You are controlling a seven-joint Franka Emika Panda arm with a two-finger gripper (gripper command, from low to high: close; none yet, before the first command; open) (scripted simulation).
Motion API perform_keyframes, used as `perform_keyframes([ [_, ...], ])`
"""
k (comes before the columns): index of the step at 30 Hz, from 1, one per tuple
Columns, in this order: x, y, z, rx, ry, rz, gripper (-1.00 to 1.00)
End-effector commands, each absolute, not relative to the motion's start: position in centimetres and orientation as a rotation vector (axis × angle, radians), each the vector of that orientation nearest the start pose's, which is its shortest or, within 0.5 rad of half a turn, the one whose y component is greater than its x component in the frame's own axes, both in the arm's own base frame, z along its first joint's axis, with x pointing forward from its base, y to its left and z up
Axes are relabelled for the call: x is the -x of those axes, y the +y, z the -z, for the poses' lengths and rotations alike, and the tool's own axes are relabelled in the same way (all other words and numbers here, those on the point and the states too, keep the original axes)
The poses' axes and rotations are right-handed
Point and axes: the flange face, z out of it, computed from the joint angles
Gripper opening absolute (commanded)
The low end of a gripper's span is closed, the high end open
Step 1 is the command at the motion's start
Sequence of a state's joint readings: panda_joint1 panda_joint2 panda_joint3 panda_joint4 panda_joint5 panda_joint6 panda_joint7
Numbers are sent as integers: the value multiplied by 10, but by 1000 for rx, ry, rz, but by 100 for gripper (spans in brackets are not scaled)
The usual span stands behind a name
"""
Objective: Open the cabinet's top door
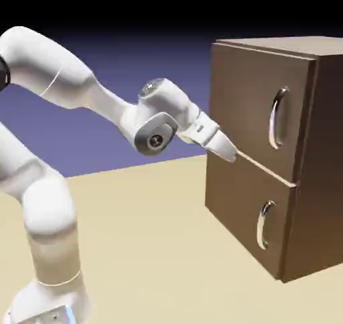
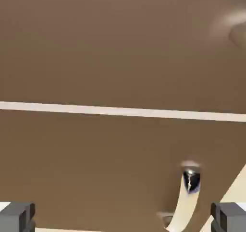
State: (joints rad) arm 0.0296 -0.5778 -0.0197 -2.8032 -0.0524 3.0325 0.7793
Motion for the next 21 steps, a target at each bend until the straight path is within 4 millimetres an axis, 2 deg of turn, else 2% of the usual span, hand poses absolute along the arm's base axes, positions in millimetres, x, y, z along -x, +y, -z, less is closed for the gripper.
perform_keyframes([
  [1,-389,10,-468,2477,925,1063,100],
  [11,-384,27,-508,2434,844,1173,100],
  [21,-374,29,-534,2365,796,1299,100],
])
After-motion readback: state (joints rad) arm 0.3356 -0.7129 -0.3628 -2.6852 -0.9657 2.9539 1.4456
